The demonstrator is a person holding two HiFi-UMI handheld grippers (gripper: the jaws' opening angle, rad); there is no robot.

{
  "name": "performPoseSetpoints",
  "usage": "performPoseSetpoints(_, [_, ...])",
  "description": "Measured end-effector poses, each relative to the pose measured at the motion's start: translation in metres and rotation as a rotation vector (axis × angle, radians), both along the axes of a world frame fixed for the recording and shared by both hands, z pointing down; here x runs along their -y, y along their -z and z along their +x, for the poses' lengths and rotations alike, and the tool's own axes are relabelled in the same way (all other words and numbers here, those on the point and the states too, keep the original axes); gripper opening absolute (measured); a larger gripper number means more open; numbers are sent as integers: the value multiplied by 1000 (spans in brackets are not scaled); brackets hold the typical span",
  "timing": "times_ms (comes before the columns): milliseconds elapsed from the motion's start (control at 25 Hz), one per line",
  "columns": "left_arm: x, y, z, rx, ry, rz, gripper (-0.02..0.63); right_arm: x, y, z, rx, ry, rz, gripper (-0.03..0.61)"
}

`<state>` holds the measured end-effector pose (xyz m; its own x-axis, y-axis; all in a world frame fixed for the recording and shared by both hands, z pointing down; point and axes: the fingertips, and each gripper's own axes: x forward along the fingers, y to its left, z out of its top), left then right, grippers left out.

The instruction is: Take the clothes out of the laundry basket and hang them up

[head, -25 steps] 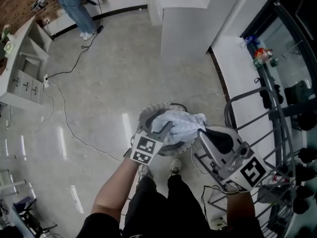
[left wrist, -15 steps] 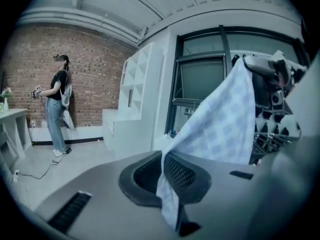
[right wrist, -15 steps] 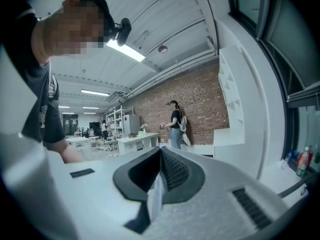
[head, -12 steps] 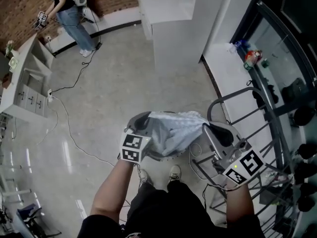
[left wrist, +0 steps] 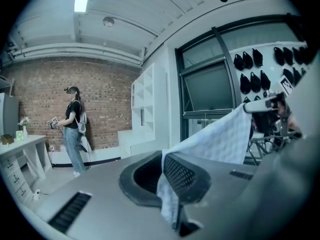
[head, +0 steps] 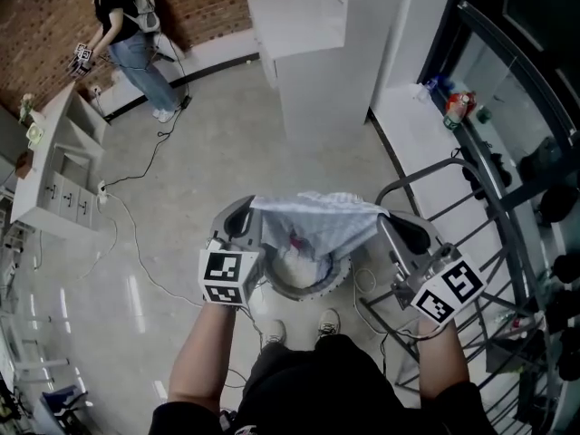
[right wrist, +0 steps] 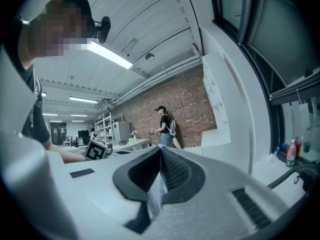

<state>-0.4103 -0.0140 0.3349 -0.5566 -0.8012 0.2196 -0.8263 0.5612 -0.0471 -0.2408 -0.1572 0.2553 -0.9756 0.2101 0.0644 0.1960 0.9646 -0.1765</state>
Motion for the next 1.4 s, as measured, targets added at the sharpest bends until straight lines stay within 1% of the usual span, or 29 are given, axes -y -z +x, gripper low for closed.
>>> performPoseSetpoints(120, [-1, 16, 3, 17, -35, 23, 9, 0, 9, 7, 17, -64, -2, 8])
performPoseSetpoints(320, [2, 42, 2, 45, -135, 43, 9, -7, 22, 18, 36, -192, -6, 8])
performPoseSetpoints(520, [17, 55, 5, 50, -240, 56, 9, -9, 27, 34, 37, -317, -1, 8])
performPoseSetpoints(680, [31, 61, 20, 49, -352, 76, 9, -14, 30, 59, 40, -436, 6, 8])
performPoseSetpoints(800, [40, 64, 37, 49, -418, 88, 9, -20, 32, 83, 43, -504, 12, 8])
performPoseSetpoints(920, [49, 68, 59, 51, -507, 106, 9, -31, 36, 111, 46, -598, 25, 8])
performPoseSetpoints(1120, [66, 79, 113, 59, -651, 133, 9, -45, 46, 172, 50, -747, 54, 8])
performPoseSetpoints(1240, [75, 86, 150, 61, -715, 146, 9, -51, 53, 211, 55, -819, 66, 8])
performPoseSetpoints(1400, [90, 93, 208, 39, -798, 138, 9, -52, 61, 263, 67, -905, 83, 8])
